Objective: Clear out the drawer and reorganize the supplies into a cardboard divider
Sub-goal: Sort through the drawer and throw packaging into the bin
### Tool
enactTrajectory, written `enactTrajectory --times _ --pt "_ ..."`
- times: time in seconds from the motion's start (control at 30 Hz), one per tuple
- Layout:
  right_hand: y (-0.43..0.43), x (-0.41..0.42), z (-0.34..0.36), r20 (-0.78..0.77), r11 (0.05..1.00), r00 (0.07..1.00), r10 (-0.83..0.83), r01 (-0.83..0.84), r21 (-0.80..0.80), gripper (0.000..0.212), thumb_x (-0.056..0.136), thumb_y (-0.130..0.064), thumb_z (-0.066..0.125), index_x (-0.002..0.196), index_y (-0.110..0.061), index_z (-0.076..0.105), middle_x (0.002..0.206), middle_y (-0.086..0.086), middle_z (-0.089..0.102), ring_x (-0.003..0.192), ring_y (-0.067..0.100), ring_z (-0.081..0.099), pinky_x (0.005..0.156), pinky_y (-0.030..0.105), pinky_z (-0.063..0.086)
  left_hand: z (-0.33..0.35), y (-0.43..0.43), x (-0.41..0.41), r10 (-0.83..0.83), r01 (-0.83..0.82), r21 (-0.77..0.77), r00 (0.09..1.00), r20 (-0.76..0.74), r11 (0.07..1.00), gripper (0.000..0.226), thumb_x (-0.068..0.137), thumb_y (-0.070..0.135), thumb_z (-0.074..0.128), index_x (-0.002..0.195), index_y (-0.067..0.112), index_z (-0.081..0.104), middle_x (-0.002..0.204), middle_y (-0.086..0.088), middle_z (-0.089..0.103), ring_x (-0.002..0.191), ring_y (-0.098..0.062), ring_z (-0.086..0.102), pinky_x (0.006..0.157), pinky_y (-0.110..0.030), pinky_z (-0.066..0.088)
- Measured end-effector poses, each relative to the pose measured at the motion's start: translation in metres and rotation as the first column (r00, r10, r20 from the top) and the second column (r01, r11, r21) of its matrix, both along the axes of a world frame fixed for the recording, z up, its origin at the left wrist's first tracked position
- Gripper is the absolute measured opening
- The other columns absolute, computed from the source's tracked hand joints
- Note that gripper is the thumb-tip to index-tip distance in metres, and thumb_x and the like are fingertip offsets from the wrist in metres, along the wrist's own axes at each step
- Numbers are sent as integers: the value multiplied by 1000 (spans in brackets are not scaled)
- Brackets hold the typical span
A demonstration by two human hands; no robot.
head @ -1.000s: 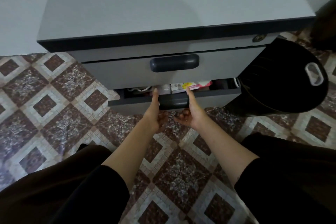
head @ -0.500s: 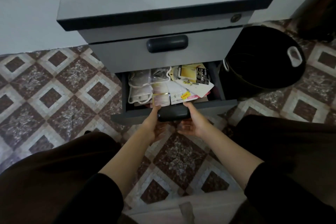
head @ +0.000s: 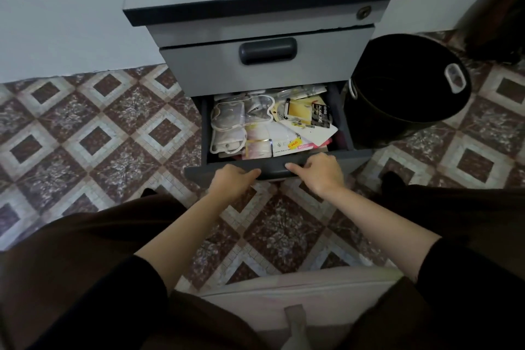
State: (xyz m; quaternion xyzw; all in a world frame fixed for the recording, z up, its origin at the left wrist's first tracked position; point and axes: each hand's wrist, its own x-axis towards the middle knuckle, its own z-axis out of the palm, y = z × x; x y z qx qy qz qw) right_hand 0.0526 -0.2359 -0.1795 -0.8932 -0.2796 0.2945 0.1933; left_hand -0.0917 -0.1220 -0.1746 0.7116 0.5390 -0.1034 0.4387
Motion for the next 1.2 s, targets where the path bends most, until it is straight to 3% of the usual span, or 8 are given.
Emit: enactTrajectory --times 0.07,0.13,0.2,0.3,0.4,0.67,0.87,1.2 --pt "-5 4 6 252 974 951 181 -209 87 34 86 -44 62 78 -12 63 82 3 62 81 19 57 68 30 46 1 1 -6 -162 127 339 984 75 932 29 88 39 61 84 11 70 71 -2 62 69 -18 59 60 -29 47" --pt "-5 10 6 391 908 843 369 -416 41 34 89 -40 59 112 -15 63 112 3 58 107 22 50 87 33 41 0 3 -8 -350 194 679 932 98 708 23 81 29 71 96 11 71 90 -5 65 88 -23 60 69 -33 50" --pt "-3 15 3 399 847 764 506 -528 -64 47 91 -41 55 133 -21 51 128 2 50 119 23 41 99 34 32 -7 7 -3 -509 301 778 860 29 552 38 74 25 78 108 9 69 104 -10 65 97 -32 59 79 -39 50" --pt "-2 16 -4 387 796 701 599 -575 -190 53 93 -45 50 142 -30 39 133 1 48 126 23 37 108 37 23 -14 5 3 -594 540 620 791 -144 569 55 84 36 66 133 16 51 129 -4 54 118 -26 47 97 -36 39" --pt "-2 14 -6 399 788 683 612 -571 -230 51 94 -44 47 143 -34 36 132 2 49 128 24 36 110 42 15 -25 3 0 -576 547 574 803 -154 609 55 91 36 57 141 23 39 132 -1 50 122 -21 44 100 -31 36" --pt "-8 6 -4 432 822 716 549 -555 -124 46 90 -36 58 135 -26 51 116 8 46 111 27 46 94 39 24 -27 -9 -6 -504 397 620 864 -4 676 48 81 21 71 127 12 58 108 -16 56 104 -34 51 80 -40 47" --pt "-21 -1 -1 409 760 652 639 -618 -201 50 93 -42 51 141 -31 41 127 1 43 120 22 41 96 36 23 -16 -16 -16 -565 554 549 807 -170 626 51 89 35 60 137 24 46 112 -7 48 110 -23 42 82 -31 42" --pt "-47 -24 7 294 709 646 705 -660 -250 50 88 -48 55 136 -34 47 121 1 45 113 18 46 91 32 23 -1 -36 -30 -639 692 392 717 -278 606 49 82 42 66 126 26 53 118 -3 53 107 -21 52 80 -28 42"
